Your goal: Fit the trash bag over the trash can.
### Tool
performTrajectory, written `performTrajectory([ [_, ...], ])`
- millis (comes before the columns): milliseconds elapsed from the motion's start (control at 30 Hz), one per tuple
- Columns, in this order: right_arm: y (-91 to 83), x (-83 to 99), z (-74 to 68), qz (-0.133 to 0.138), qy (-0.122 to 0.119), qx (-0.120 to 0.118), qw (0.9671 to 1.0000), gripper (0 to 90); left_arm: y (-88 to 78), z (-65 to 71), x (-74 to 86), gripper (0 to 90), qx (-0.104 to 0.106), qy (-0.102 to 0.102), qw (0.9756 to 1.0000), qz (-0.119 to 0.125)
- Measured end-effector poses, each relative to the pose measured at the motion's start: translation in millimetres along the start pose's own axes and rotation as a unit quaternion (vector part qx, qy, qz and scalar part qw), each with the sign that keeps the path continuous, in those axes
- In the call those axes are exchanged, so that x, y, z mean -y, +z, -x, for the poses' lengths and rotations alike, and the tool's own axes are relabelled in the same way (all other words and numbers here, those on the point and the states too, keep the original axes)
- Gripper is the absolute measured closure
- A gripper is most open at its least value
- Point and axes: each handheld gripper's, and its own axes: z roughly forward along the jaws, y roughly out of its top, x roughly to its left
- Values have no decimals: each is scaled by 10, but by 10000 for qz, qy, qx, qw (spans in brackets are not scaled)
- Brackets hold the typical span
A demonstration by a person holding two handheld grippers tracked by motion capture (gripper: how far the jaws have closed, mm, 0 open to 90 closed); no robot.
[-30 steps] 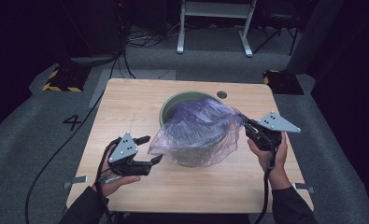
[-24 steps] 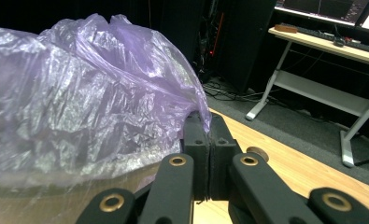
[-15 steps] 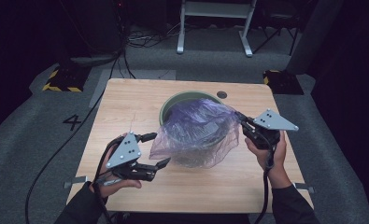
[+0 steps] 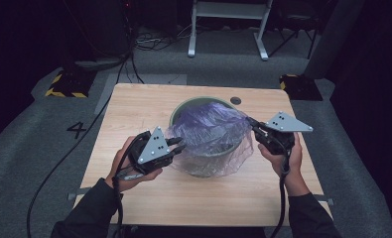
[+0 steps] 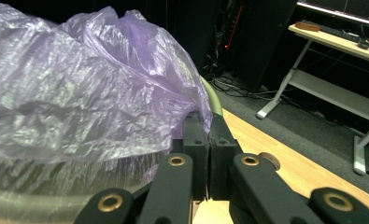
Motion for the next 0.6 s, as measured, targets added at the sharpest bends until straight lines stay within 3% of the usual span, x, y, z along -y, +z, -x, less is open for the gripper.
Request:
performTrajectory([
  [133,12,-10,6,-80,-134,28,9999,889,-48,-80,4,895,26,-130,9997,187],
  [300,56,15,70,-203,-104,79,9997,889,-46,-239,-8,898,-145,-334,9991,230],
  [433,122,58,166,-360,10,74,9993,889,-6,-405,26,898,-249,-641,9972,299],
  [600,177,108,280,-536,110,75,9985,888,63,-611,127,897,-391,-1070,9930,324],
])
